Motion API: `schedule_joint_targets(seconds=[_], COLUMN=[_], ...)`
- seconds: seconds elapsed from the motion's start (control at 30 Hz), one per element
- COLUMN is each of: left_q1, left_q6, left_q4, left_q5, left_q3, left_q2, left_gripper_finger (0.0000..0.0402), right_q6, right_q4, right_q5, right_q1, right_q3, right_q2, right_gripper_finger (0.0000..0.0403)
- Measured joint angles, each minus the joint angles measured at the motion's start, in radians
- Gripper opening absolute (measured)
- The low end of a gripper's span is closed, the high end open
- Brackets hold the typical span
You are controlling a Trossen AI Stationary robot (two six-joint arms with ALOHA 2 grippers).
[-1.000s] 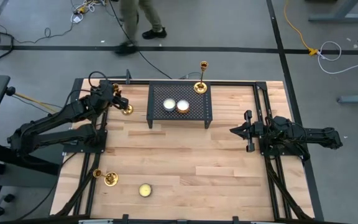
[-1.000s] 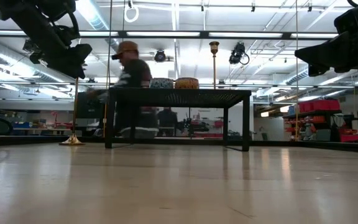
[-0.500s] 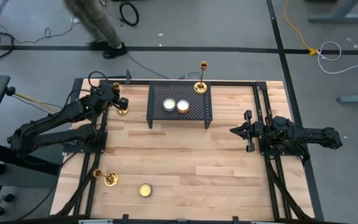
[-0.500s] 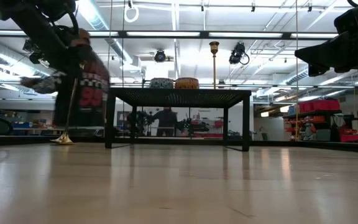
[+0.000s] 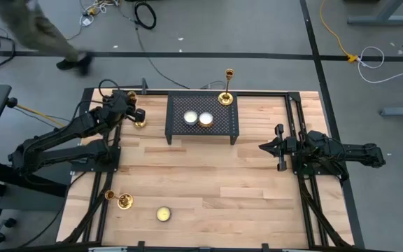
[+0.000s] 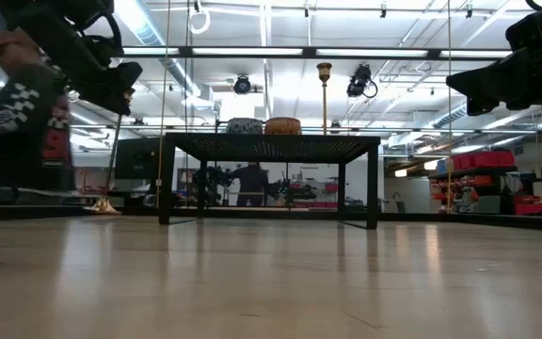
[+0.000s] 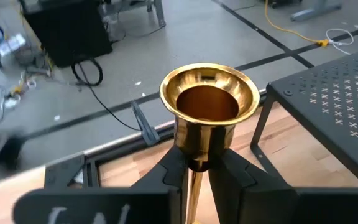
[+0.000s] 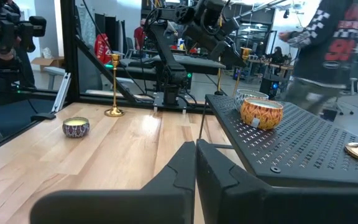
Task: Pick & Place candle stick holders
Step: Put the top gold candle holder on the shelf
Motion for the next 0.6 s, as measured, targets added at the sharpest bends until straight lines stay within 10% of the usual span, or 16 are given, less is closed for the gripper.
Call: schedule_joint_targets(seconds=[0.6], left_q1=[-0.001], left_q6=[0.07], left_q4=[0.01], left_q5=[-0.003], left_q3=[0.183], left_q2=[0.0], left_gripper_finger=[0.0043], right_q6=[0.0], right_q4=[0.0], right_q5=[0.0], right_q1=[0.0], right_q3=[0.0], right_q2=[0.0], right_gripper_finger=[0.0013])
